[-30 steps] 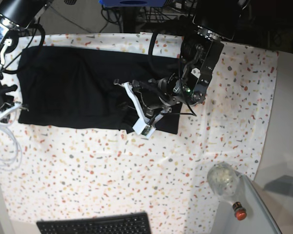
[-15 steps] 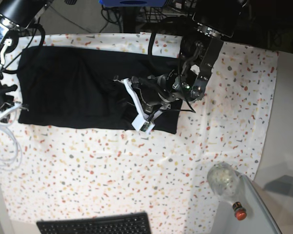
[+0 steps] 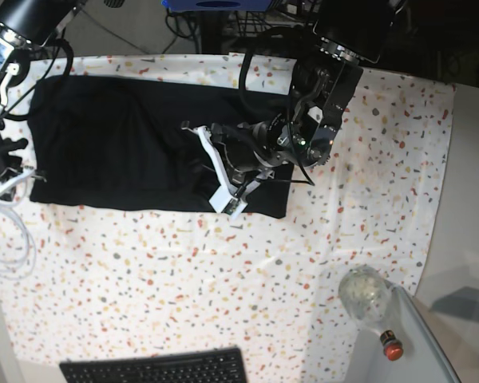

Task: Layout the t-shirt on the table in an organized manner, then fold the t-shirt properly
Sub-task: 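Lay the carried end onto the strip's middle with the left gripper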

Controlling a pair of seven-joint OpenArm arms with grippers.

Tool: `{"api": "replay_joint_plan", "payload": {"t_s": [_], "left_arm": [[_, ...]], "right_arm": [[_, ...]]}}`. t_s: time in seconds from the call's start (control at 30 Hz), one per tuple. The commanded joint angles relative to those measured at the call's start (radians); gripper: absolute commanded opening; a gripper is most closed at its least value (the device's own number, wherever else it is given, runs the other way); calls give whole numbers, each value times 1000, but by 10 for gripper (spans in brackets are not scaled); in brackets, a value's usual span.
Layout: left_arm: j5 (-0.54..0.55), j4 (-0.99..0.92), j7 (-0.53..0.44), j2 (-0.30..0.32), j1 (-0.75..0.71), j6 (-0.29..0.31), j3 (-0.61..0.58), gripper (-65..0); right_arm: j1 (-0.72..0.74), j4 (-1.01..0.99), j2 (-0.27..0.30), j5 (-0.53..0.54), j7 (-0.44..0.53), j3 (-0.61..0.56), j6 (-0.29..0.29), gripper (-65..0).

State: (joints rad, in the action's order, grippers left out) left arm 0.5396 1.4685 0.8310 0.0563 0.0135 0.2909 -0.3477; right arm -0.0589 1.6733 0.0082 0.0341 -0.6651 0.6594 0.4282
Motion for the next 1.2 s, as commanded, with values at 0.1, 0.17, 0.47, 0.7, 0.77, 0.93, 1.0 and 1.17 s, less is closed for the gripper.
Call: {"api": "replay_joint_plan", "payload": {"t_s": [0.1,0.17,0.47,0.7,0.77,0.93,1.0,1.17], "left_arm": [[17,14,-20,-6,13,9,2,-650],[17,14,-20,-6,13,9,2,-650],[17,13,-22,-8,15,9,2,-650],[17,13,-22,-8,15,9,3,-650],[17,13,-22,-8,15,9,3,-650],[15,13,-22,-8,15,-29,3,-650],[15,13,-22,-8,15,-31,3,-650],[15,13,-22,-8,15,-31,2,-650]], "right_arm": [[14,14,13,8,21,1,2,-650],[14,14,13,8,21,0,2,-650],[14,14,13,8,21,0,2,-650],[14,14,13,8,21,-2,2,-650],[14,14,13,8,21,-2,2,-650],[14,14,13,8,21,-2,2,-650],[14,14,13,8,21,-2,2,-650],[14,14,13,8,21,-3,2,-650]]}}
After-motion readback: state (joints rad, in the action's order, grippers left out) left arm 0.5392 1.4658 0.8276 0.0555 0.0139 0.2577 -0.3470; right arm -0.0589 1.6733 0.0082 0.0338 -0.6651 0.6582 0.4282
